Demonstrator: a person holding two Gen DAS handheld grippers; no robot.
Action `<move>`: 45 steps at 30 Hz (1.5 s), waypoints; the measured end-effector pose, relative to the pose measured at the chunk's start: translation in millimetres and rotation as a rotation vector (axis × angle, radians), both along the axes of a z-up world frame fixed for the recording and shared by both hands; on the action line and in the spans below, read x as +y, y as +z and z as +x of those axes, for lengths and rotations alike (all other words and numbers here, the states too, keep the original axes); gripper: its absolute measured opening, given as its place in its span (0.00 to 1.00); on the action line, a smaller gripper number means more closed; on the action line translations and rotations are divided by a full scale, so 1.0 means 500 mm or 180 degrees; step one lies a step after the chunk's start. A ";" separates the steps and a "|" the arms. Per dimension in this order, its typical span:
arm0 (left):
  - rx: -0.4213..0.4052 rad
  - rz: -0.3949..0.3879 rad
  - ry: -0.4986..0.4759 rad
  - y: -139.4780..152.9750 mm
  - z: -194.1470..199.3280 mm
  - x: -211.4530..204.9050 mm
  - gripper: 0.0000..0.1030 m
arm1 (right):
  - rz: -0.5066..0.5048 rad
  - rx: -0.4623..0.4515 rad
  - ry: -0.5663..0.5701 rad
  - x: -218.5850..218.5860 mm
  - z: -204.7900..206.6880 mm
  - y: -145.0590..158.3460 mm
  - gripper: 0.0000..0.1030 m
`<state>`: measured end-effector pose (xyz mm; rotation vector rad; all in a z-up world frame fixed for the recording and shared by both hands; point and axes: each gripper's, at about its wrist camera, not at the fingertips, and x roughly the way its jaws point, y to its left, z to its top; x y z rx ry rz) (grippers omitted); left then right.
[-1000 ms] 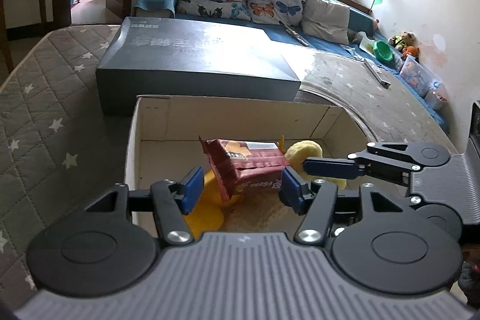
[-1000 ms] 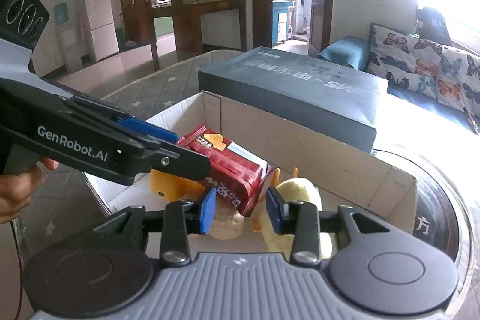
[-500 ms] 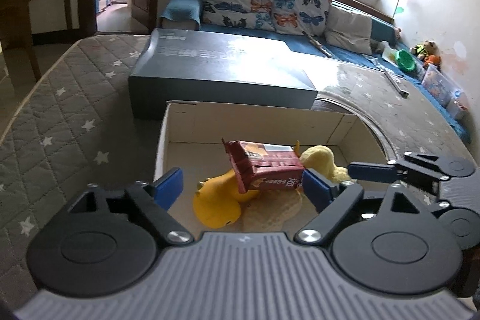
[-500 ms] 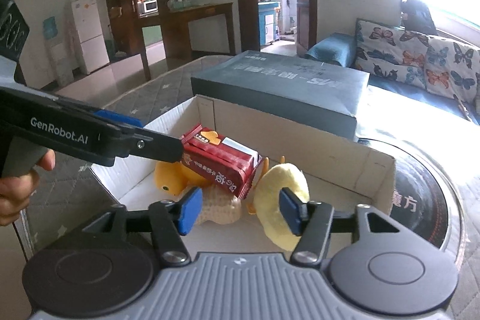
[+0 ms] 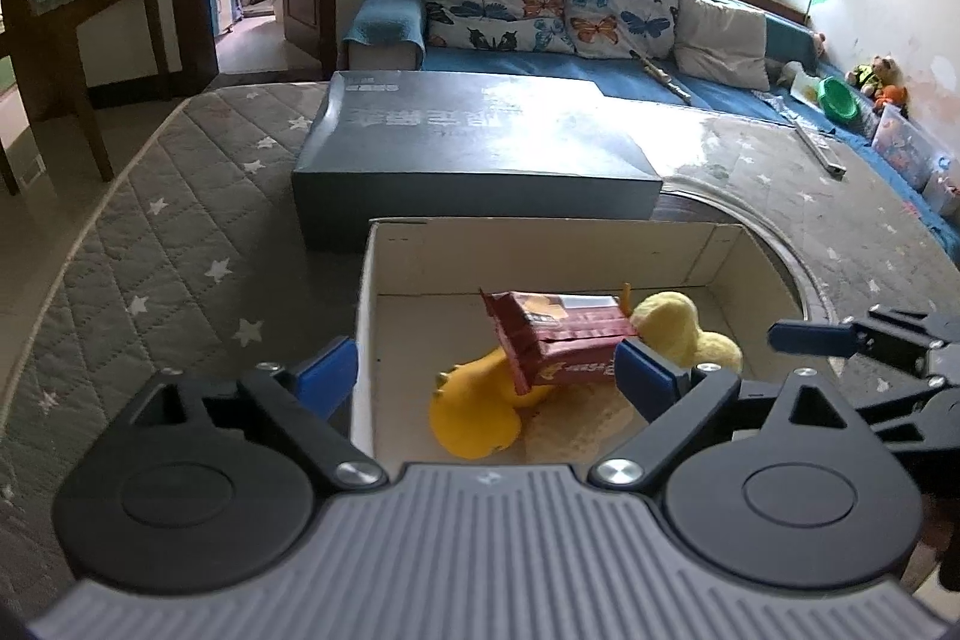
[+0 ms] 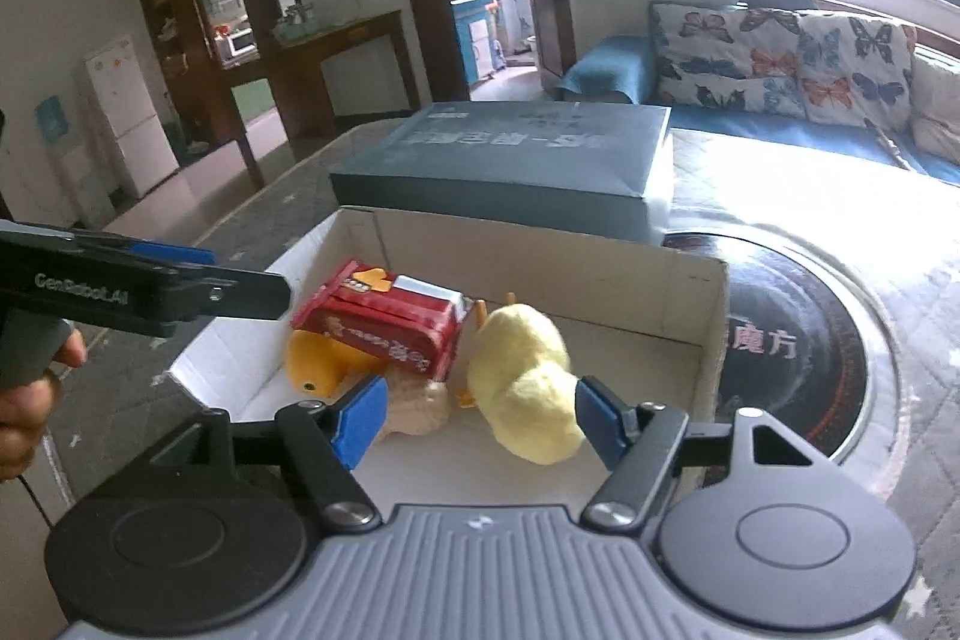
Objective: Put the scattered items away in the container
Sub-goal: 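Open the left gripper to release the snack bag inside the box, then raise the open left gripper up and away from the box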
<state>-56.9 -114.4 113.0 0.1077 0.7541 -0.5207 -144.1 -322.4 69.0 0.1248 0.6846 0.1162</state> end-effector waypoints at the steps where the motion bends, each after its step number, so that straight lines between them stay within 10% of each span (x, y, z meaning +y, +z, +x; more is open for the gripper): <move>1: -0.0004 -0.0010 0.0007 -0.001 0.003 0.001 0.91 | -0.0014 -0.0013 -0.0014 -0.002 0.002 0.003 0.70; 23: -0.0026 -0.0041 0.0339 0.018 0.066 -0.001 0.96 | -0.0148 -0.0203 -0.0138 -0.004 0.044 0.039 1.00; 45: -0.0042 0.0084 0.0601 0.032 0.175 0.005 0.97 | -0.0103 -0.0159 -0.0368 -0.055 0.147 0.073 1.00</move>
